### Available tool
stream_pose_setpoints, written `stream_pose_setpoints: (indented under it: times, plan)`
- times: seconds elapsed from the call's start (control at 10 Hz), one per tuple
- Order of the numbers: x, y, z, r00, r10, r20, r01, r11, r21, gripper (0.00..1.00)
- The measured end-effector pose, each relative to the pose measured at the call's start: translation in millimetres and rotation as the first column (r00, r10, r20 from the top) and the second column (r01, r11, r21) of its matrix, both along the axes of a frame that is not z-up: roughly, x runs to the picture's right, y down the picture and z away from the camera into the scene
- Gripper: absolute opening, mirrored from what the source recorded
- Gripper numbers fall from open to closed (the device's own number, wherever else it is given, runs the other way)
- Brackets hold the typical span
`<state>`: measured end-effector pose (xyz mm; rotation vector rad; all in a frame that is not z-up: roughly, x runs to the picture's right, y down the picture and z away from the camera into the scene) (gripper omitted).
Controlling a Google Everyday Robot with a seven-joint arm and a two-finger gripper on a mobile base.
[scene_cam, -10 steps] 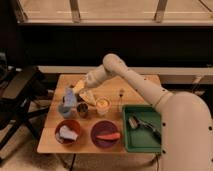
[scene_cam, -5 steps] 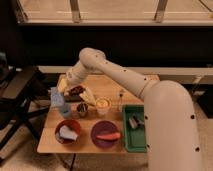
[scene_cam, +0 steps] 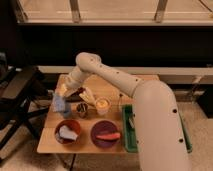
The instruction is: Place sponge in plastic cup
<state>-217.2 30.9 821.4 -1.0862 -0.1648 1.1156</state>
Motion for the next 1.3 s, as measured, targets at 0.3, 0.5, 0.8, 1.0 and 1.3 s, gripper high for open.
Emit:
stream_pose_setpoints:
  times: [0.3, 0.5, 0.8, 1.0, 1.3]
  plan:
    - [3, 18, 13.9, 0.999, -0.031, -0.041, 0.028, 0.998, -0.056, 0.18]
    - [7, 23, 16.7, 0.998, -0.028, -0.063, 0.023, 0.9967, -0.077, 0.4]
    - [16, 20, 17.7, 0.996, -0.01, -0.089, 0.003, 0.9969, -0.079, 0.7]
    - [19, 18, 19.0, 0.995, 0.001, -0.095, -0.008, 0.9971, -0.076, 0.8]
    - [22, 17, 20.9, 0.996, 0.017, -0.09, -0.024, 0.9968, -0.076, 0.8]
